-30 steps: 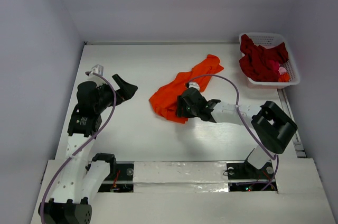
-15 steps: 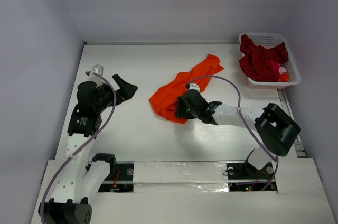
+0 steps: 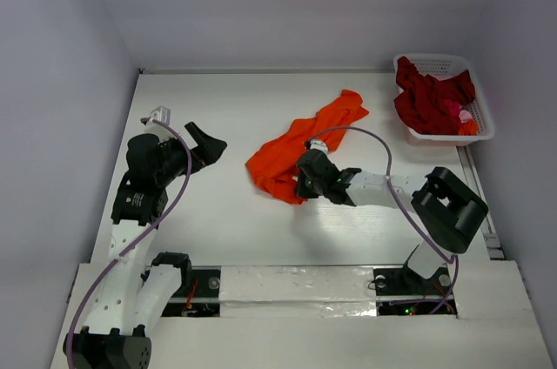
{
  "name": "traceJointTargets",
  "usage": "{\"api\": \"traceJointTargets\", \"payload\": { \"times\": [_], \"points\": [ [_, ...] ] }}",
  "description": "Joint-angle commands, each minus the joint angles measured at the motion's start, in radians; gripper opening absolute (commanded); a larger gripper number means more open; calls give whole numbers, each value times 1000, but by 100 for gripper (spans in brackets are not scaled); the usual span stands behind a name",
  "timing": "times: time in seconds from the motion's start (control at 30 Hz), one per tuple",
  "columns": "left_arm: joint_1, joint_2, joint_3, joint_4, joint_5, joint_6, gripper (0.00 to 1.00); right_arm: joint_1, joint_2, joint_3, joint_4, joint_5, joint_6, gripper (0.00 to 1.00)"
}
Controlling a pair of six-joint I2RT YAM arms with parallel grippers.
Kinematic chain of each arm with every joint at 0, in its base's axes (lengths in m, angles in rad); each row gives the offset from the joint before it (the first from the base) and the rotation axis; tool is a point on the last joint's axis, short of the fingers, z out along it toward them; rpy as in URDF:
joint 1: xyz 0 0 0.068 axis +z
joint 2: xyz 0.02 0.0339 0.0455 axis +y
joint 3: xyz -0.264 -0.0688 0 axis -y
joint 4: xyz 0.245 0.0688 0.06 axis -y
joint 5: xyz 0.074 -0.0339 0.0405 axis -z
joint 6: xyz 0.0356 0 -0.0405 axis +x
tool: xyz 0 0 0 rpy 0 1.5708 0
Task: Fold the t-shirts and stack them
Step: Flatten out the tshirt
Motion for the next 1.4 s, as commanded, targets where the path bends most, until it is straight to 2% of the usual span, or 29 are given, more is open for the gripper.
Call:
{"api": "traceJointTargets", "payload": {
  "times": [0.0,0.23,0.37,0.5,0.53,0.77,1.1,1.23,1.37],
  "points": [
    [-3,-9,40,25,0,13,99,16,7,12,42,25,16,0],
    [-3,-8,31,26,0,13,99,25,-28,49,-12,53,-12,0],
    [-3,-10,11,35,-2,14,99,25,-115,185,-172,59,-113,0],
    [-3,-10,-19,49,-3,11,99,25,-206,435,-349,93,-208,0],
    [-3,-12,-25,57,-5,10,99,25,-220,554,-386,108,-228,0],
    [-3,-19,-93,91,6,-5,99,25,-181,1041,-634,116,-361,0],
    [-3,-38,-173,154,75,-65,99,25,-62,1423,-771,111,-498,0],
    [-12,-42,-206,183,101,-88,99,25,19,1648,-829,142,-555,0],
    [-36,-44,-255,241,124,-137,99,25,30,1731,-827,192,-593,0]
  ]
}}
